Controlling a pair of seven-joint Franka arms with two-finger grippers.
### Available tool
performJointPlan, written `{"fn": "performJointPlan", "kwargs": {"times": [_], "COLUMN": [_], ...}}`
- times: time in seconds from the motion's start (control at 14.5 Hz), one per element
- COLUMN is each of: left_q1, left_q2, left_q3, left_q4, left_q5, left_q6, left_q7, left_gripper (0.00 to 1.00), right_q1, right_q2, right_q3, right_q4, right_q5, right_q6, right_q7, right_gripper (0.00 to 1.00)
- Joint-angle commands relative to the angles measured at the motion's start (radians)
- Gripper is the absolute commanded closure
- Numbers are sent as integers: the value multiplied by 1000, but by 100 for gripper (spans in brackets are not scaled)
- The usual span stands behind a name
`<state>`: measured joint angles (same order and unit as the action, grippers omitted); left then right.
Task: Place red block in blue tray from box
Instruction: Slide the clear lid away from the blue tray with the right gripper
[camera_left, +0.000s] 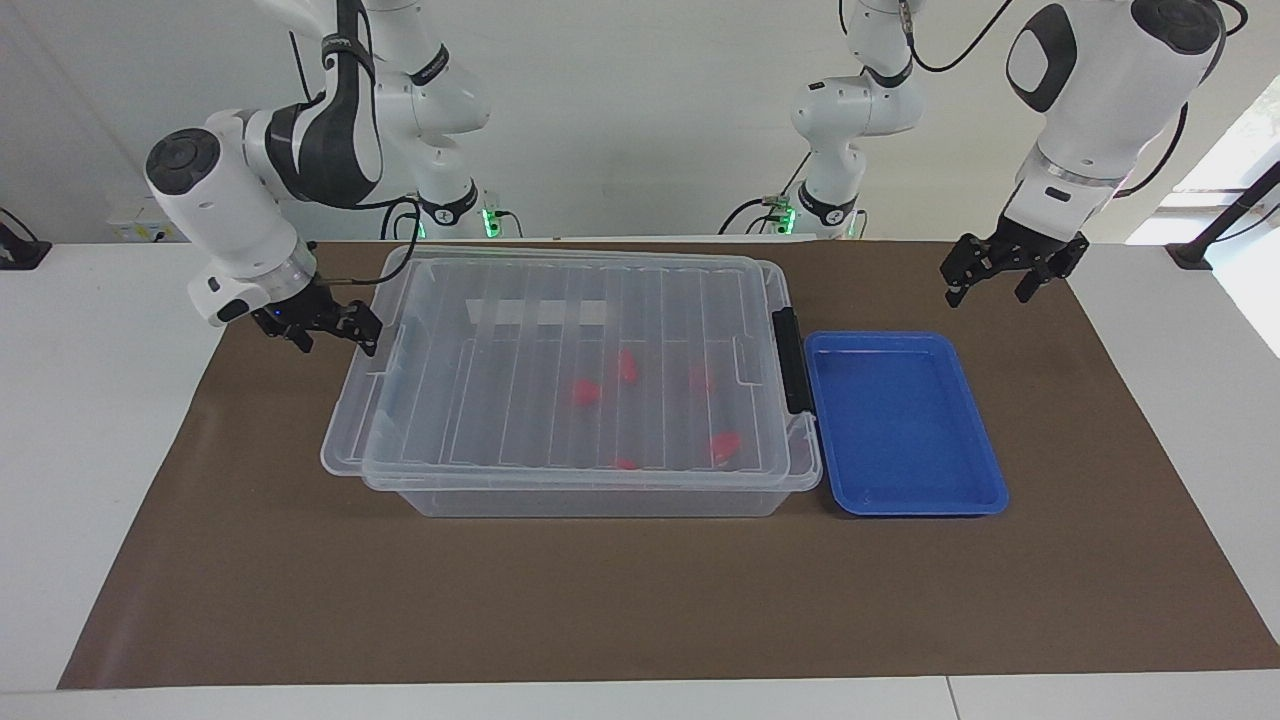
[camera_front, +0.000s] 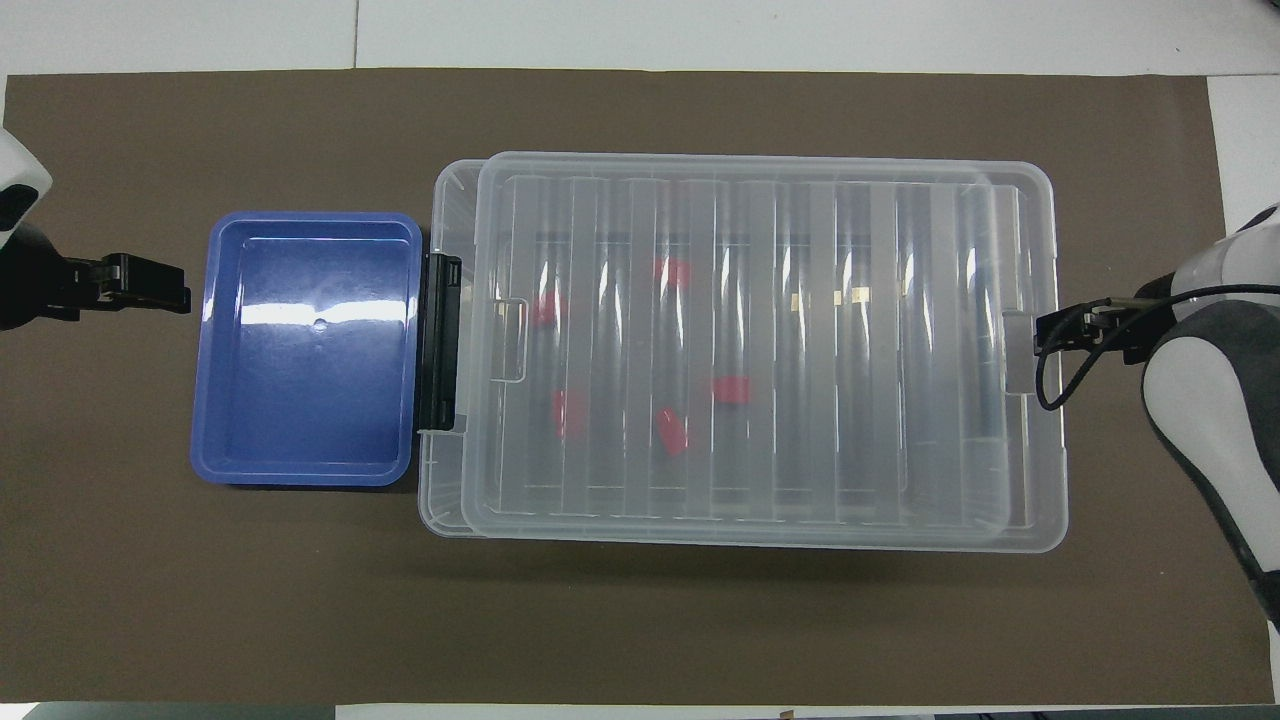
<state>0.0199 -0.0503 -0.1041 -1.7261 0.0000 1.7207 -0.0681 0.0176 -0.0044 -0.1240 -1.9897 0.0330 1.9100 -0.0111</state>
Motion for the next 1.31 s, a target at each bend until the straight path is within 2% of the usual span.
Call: {"fn": "performJointPlan", "kwargs": {"times": [0.0, 0.62, 1.24], "left_q1": [12, 12, 0], "left_q2": [-10, -10, -10], "left_q3": [-6, -6, -6], "left_q4": [-1, -1, -1], "left_q5": [8, 8, 8], "left_q6": [-15, -15, -13], "left_q7": [8, 8, 8], "left_gripper": [0, 0, 0], "right_q1": [-12, -13, -13], "right_q2": [-19, -14, -14], "right_q3": [-28, -121, -172], "right_q4": [-20, -11, -11], "right_q5": [-2, -39, -42], "right_q6": [24, 50, 52], "right_q7": [-65, -193, -236], "right_gripper": [0, 0, 0]}}
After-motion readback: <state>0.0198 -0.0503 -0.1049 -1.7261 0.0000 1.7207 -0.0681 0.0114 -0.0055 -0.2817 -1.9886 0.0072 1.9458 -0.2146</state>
